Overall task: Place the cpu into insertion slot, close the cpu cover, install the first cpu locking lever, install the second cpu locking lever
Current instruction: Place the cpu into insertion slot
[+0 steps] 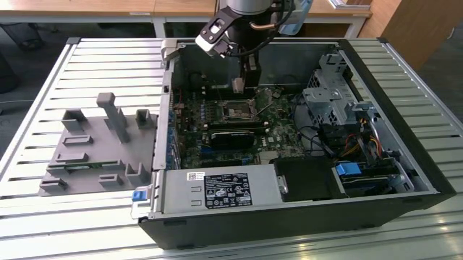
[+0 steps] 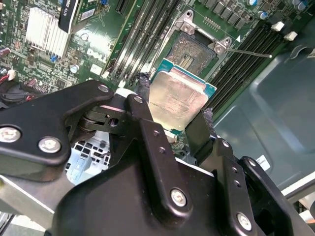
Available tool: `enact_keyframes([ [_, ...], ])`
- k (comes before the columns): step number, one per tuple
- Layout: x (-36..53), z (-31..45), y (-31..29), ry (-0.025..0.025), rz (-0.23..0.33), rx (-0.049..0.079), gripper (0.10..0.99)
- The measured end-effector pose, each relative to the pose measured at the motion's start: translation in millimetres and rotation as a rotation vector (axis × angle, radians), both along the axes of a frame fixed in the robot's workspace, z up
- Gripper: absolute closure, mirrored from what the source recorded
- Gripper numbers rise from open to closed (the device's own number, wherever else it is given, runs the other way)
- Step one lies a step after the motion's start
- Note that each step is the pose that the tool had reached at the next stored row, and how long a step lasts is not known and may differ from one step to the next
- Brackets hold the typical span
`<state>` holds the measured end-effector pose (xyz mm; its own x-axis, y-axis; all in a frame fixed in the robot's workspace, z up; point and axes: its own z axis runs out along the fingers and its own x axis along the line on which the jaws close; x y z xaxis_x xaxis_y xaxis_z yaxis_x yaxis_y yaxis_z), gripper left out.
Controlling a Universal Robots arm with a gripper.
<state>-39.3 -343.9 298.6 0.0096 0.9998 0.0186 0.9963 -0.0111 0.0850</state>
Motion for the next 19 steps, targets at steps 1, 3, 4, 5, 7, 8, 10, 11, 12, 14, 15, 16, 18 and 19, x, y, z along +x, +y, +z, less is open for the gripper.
enact_keyframes([
  [1,-0.1,-1.0,0.0,0.0,0.0,0.0,0.545],
  [3,-0.4,-3.0,0.2,0.0001,0.0,0.0,0.545],
  [4,-0.6,-4.0,0.4,0.0001,0.0,0.0,0.545],
  [5,-0.7,-5.0,0.7,0.0001,0.001,0.0,0.545],
  [7,-1.0,-7.6,1.5,0.0002,0.004,0.0,0.545],
  [8,-1.2,-8.9,1.8,0.0001,0.007,0.0,0.545],
  [10,-1.5,-11.9,2.2,0.0001,0.01,0.0,0.545],
  [11,-1.6,-13.2,2.5,0.0001,0.011,0.0,0.545],
  [12,-1.6,-14.5,2.7,0.0002,0.011,0.0,0.545],
  [14,-1.6,-17.1,3.5,0.0004,0.011,0.0,0.545],
  [15,-1.6,-18.4,4.1,0.0006,0.011,0.0,0.545],
  [16,-1.6,-19.6,4.9,0.0008,0.011,0.0,0.545],
  [18,-1.6,-22.3,7.4,0.0008,0.011,0.0,0.545],
  [19,-1.6,-23.7,8.1,0.0007,0.011,0.0,0.545],
])
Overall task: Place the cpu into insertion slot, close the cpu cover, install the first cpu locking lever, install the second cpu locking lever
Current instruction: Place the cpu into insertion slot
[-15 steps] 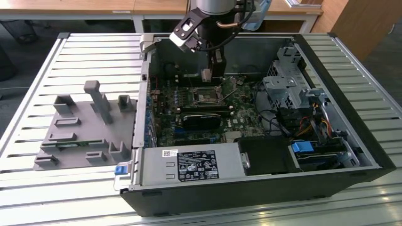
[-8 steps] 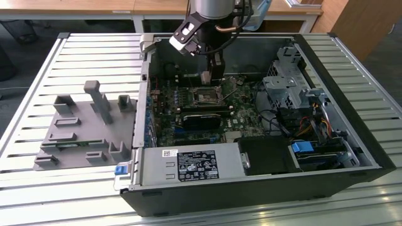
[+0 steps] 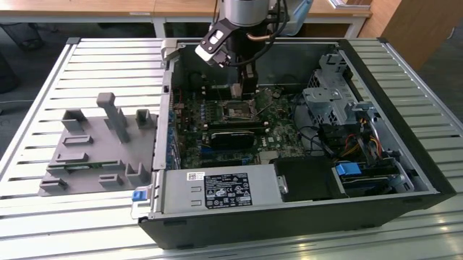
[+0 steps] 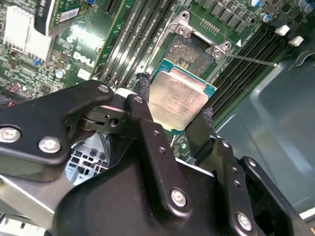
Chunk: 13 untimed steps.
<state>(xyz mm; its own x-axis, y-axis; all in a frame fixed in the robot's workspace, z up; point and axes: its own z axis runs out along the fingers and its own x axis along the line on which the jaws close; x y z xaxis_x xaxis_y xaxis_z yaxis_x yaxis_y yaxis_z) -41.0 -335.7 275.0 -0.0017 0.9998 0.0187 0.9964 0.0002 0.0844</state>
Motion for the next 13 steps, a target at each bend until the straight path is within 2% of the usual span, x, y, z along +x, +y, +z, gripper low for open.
enact_keyframes([
  [3,-0.1,-2.7,0.3,0.0003,0.0,-0.002,0.545],
  [6,-0.1,-3.7,0.3,0.0,0.0,-0.013,0.545],
  [13,-0.1,-12.4,2.0,0.0,0.006,-0.014,0.545],
])
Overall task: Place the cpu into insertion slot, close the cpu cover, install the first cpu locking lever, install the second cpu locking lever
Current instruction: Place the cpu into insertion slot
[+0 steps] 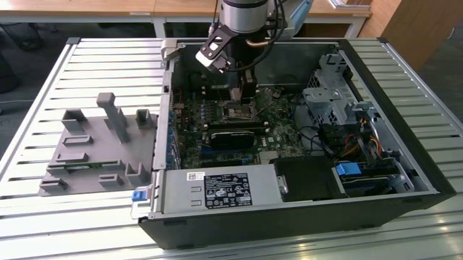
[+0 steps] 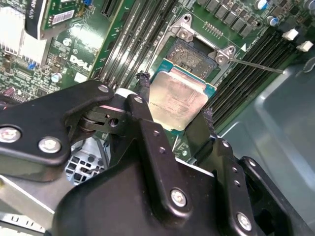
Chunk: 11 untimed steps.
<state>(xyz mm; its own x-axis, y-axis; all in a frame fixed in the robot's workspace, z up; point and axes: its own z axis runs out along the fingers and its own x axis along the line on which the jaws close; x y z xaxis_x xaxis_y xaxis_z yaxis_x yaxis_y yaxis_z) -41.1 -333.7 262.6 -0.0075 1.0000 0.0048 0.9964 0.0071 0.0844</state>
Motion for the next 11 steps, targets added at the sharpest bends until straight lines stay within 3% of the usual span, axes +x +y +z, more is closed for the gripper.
enact_keyframes([
  [11,0.0,-7.2,2.0,0.0001,0.001,0.0,0.545],
])
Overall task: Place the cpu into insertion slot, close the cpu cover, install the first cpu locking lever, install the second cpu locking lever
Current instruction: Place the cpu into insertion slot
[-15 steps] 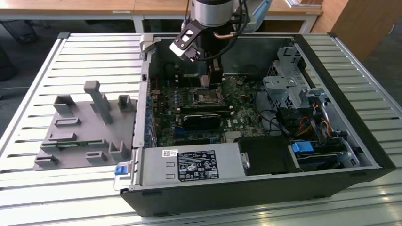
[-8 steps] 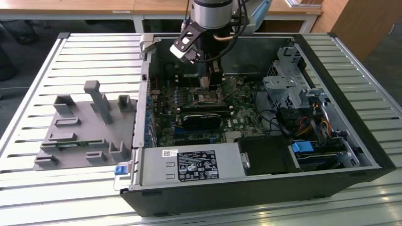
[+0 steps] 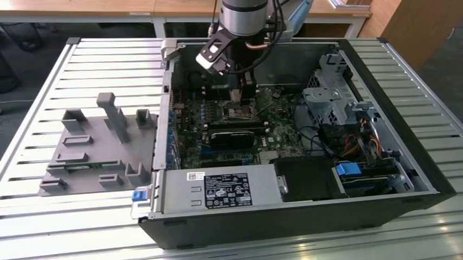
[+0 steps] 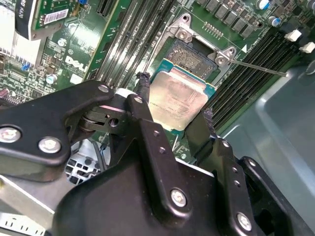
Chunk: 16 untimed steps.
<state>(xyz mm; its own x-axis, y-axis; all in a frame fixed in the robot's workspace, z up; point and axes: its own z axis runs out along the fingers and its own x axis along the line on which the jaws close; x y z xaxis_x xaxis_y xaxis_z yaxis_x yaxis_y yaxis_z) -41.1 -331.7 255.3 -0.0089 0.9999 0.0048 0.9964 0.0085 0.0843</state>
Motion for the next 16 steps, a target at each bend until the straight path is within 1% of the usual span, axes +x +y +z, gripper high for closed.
enact_keyframes([
  [5,-0.1,-4.2,0.8,0.0,0.0,0.0,0.545],
  [9,0.0,-10.6,3.6,0.0,0.0,0.0,0.545],
  [16,0.0,-21.6,6.1,0.0001,0.001,0.0,0.545],
])
